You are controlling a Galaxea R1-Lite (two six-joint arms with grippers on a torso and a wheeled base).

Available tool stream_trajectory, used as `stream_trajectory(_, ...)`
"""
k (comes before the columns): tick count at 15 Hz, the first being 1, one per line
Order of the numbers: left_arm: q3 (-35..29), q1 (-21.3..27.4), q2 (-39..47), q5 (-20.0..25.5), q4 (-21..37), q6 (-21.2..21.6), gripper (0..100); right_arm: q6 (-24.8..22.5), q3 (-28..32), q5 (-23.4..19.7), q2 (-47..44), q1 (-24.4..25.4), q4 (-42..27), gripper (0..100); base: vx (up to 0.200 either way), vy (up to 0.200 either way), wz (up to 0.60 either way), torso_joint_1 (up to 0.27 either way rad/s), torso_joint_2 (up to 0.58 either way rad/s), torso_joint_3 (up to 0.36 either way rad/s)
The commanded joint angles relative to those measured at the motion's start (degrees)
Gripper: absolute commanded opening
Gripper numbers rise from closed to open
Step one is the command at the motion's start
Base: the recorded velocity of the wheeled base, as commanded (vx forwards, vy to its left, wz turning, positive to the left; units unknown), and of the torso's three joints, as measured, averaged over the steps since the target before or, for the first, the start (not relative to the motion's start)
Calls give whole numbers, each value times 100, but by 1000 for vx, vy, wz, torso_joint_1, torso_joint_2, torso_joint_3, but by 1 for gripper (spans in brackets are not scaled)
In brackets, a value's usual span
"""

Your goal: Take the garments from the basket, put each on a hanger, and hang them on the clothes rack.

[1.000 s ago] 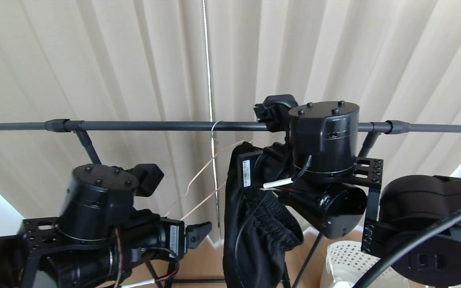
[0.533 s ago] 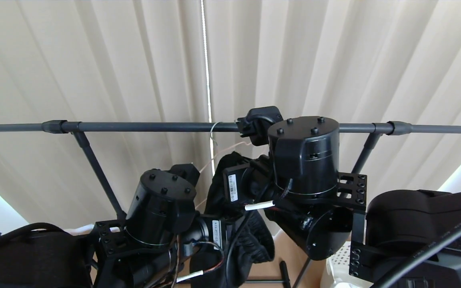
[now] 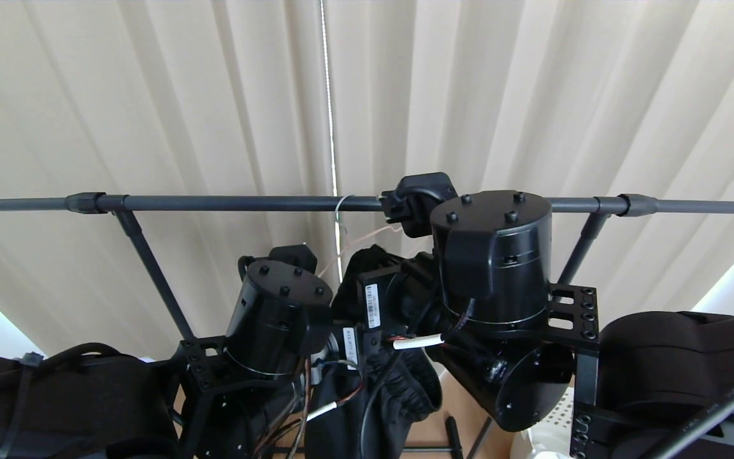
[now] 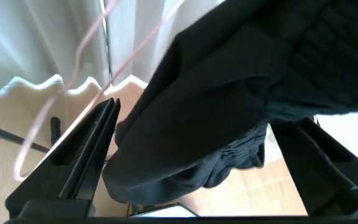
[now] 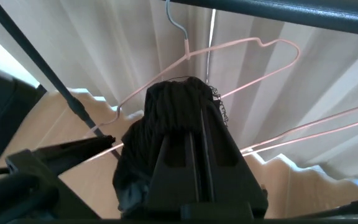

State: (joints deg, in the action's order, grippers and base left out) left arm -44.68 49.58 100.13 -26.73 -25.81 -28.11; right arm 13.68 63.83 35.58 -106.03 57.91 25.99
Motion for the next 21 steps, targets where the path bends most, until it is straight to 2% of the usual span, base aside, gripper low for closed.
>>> stream_trajectory(1,-23,87,50,-16,-3,7,100,118,-29,19,65,10,-6,0,0,0,0,0,0,0)
stream_trajectory(3,12,113,68,-25,-3,7,100,126,-20,10,74,10,3,0,0,0,0,0,0,0)
stream_trajectory(7,-32,544,50,-25,-3,16,100,188,103,194,-40,19,3,0,0,0,0,0,0,0)
stream_trajectory(12,-146,483,191,-192,-3,113,100,197,59,230,109,28,3,0,0,0,0,0,0,0)
stream_trajectory(14,-155,298,367,-368,-3,104,100,232,-46,238,276,72,3,0,0,0,0,0,0,0)
stream_trajectory(21,232,201,331,-456,6,236,100,249,-503,414,1050,72,3,0,0,0,0,0,0,0)
